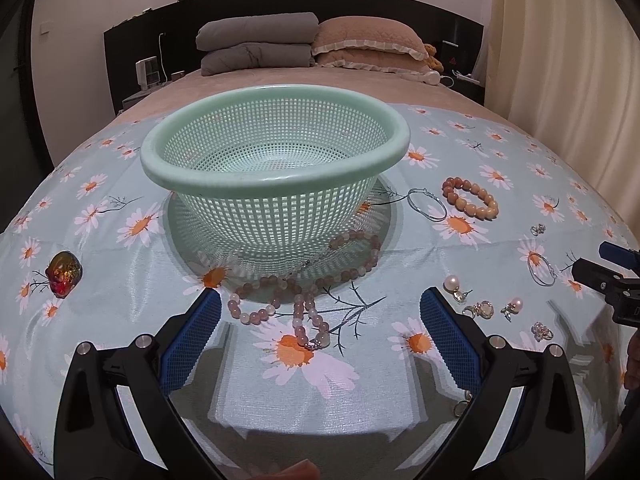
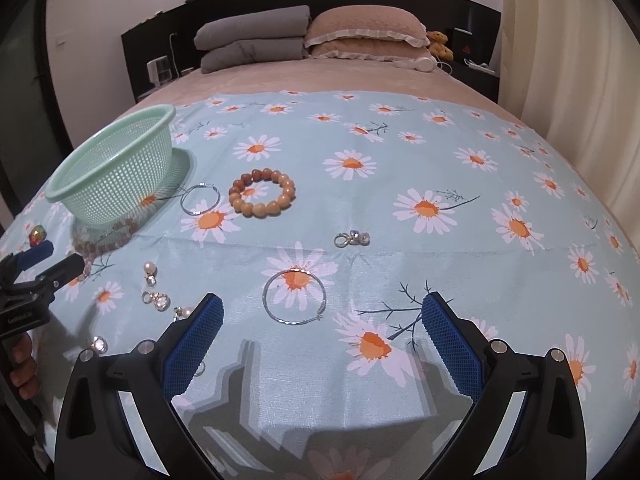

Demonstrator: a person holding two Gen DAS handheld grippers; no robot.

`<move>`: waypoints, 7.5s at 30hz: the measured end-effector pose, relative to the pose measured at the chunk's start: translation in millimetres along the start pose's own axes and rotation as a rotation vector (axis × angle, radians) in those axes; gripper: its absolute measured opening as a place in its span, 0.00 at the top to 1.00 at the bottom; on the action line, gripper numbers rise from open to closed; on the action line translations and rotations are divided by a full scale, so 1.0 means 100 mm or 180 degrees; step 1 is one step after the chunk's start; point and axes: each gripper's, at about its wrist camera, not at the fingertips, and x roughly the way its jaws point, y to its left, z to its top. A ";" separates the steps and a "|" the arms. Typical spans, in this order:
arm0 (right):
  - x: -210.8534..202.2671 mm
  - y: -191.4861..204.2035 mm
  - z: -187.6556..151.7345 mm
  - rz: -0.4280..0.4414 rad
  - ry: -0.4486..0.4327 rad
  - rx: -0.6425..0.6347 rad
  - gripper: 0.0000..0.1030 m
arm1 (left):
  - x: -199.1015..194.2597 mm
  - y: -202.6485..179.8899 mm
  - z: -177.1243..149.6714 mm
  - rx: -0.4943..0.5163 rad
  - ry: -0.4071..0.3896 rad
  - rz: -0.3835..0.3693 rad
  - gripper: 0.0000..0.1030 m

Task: Organize jewelry
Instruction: 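Grasp the pink bead necklace with the left tool while the right tool grasps a silver charm, then carry both items over the green basket and open both tools to drop them, then grasp the wooden bead bracelet with the right tool while the left tool grasps a silver ring, then lift both items over the green basket and open both tools to release them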

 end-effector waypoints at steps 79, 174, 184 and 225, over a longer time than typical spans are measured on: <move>-0.34 0.59 0.91 0.0610 -0.0482 -0.0512 0.92 | -0.69 0.18 0.71 0.0222 -0.0258 -0.0062 0.94; 1.17 0.31 0.73 0.0267 0.0349 -0.0048 0.81 | 0.13 -0.57 -0.35 0.0824 0.0263 -0.0735 0.06; 1.13 0.28 0.73 0.0253 0.0313 -0.0041 0.89 | 0.09 -0.50 -0.33 0.0753 0.0223 -0.0784 0.30; 0.80 0.18 0.73 0.0371 0.0106 0.0034 0.89 | -0.19 -0.55 -0.46 0.0806 0.0298 -0.1190 0.95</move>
